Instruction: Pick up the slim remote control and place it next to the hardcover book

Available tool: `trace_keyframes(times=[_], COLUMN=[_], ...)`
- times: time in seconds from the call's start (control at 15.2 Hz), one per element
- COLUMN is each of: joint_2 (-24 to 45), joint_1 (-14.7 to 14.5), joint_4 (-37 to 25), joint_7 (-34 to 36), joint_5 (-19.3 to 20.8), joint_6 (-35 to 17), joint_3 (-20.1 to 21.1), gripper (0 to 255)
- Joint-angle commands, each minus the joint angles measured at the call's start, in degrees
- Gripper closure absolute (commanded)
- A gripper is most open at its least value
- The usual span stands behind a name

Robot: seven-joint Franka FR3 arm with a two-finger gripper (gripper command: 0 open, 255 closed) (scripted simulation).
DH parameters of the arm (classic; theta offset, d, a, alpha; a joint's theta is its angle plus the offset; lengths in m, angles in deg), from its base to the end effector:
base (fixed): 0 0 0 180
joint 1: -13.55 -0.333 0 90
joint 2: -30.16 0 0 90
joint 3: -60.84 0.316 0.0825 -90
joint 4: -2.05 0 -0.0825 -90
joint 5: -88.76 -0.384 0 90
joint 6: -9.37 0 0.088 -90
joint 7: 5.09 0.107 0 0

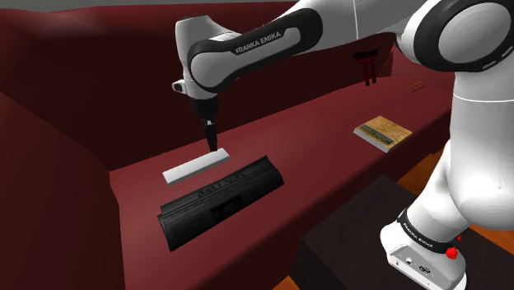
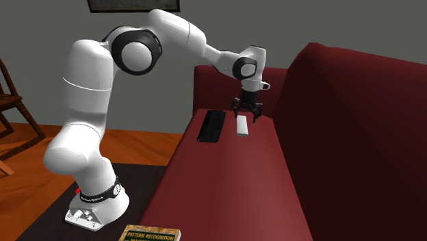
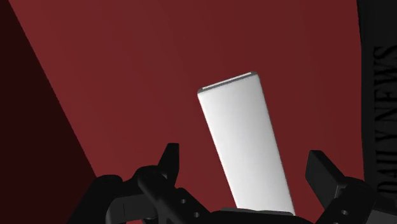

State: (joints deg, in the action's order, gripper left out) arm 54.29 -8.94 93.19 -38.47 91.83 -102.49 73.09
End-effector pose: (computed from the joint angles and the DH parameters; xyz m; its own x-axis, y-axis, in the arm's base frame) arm 0.5606 0.3634 0.3916 0.3672 0.9299 -0.0204 0.9281 -0.3677 -0.0591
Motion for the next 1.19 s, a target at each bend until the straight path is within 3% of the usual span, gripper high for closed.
trace_keyframes(times=[0.0,0.26,0.73,1.12], joint_2=[3.08,8.67,10.17,10.32], joint_1=[-1.44,-4.31,-4.36,-4.37], joint_4=[-3.28,-9.39,-6.26,-6.04], joint_7=[-1.19,-3.15,-2.86,-2.83], joint_5=[1.14,3.19,3.61,3.65], joint_6=[0.39,1.29,-3.3,-3.67], joint_3=[0.75,1.91,1.65,1.63], gripper=[0,0,0,0])
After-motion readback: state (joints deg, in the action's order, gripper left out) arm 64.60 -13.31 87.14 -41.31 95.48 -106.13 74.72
